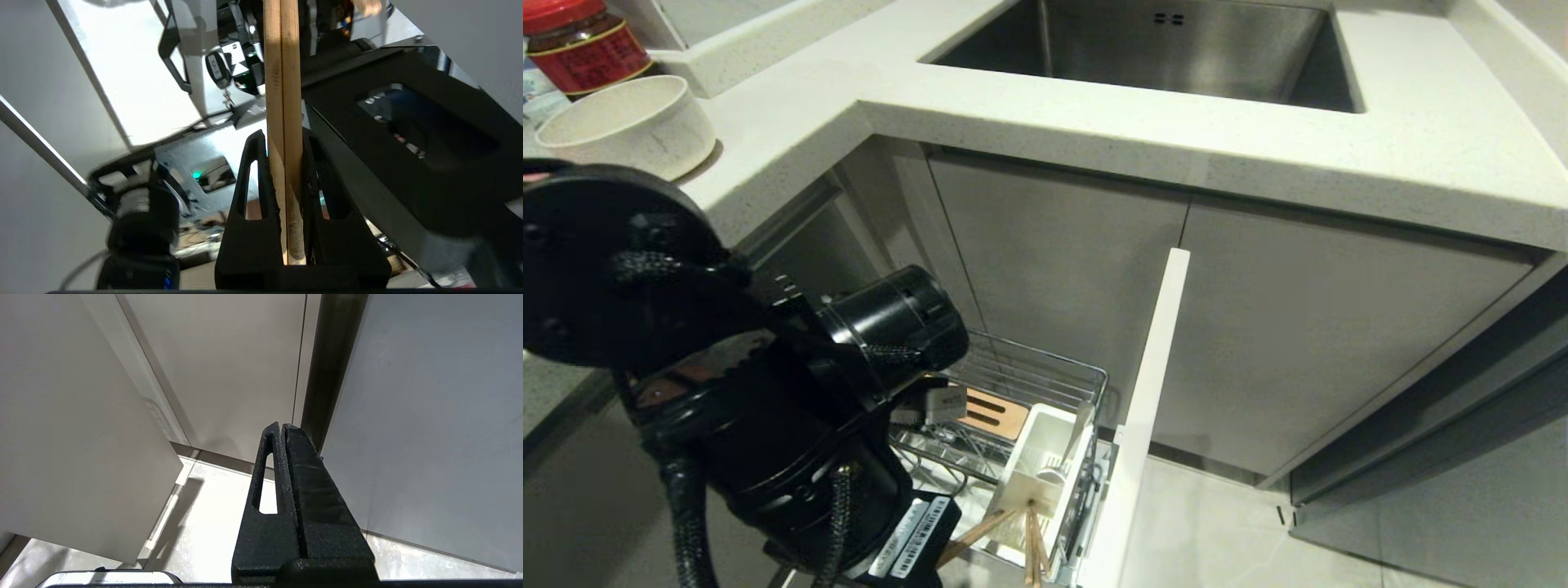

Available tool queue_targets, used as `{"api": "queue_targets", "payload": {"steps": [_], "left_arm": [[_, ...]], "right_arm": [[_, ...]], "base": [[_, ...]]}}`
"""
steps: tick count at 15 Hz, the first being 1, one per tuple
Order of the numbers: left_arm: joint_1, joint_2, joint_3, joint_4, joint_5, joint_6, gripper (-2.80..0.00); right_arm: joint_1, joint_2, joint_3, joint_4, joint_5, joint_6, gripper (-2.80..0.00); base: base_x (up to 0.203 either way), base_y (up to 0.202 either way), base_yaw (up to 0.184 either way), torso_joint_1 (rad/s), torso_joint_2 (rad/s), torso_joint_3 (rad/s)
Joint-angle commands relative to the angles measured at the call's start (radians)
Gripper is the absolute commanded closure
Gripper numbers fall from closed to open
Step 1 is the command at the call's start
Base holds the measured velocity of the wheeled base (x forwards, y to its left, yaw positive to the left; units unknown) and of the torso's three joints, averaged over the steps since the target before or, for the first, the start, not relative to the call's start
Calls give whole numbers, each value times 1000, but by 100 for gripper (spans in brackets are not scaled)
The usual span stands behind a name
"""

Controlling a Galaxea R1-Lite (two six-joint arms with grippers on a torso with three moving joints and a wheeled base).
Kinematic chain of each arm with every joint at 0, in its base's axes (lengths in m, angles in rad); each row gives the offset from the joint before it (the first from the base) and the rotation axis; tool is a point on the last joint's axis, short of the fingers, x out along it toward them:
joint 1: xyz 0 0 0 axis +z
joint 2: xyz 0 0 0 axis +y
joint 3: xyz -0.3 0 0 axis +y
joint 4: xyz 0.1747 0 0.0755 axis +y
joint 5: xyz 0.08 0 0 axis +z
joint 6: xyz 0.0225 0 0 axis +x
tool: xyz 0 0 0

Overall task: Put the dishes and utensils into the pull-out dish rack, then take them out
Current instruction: Pick up the chopsticks and place it in the cupboard

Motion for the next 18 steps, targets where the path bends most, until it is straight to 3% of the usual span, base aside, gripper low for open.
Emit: {"api": "queue_targets", "payload": {"steps": [1, 8, 12, 18], "left_arm": [[1, 62, 1, 5, -1, 54, 0], [43, 166, 9, -81, 1, 106, 0], [71, 212, 4, -95, 1, 181, 0], [89, 286, -13, -168, -3, 189, 0]], "right_arm": [[0, 1, 26, -1, 0, 0, 0], [0, 1, 26, -1, 0, 0, 0], [0, 1, 26, -1, 1, 0, 0], [0, 1, 27, -1, 0, 0, 0]], "base": [[0, 0, 0, 0, 0, 0], [0, 0, 0, 0, 0, 0], [0, 0, 0, 0, 0, 0], [0, 0, 0, 0, 0, 0]]}}
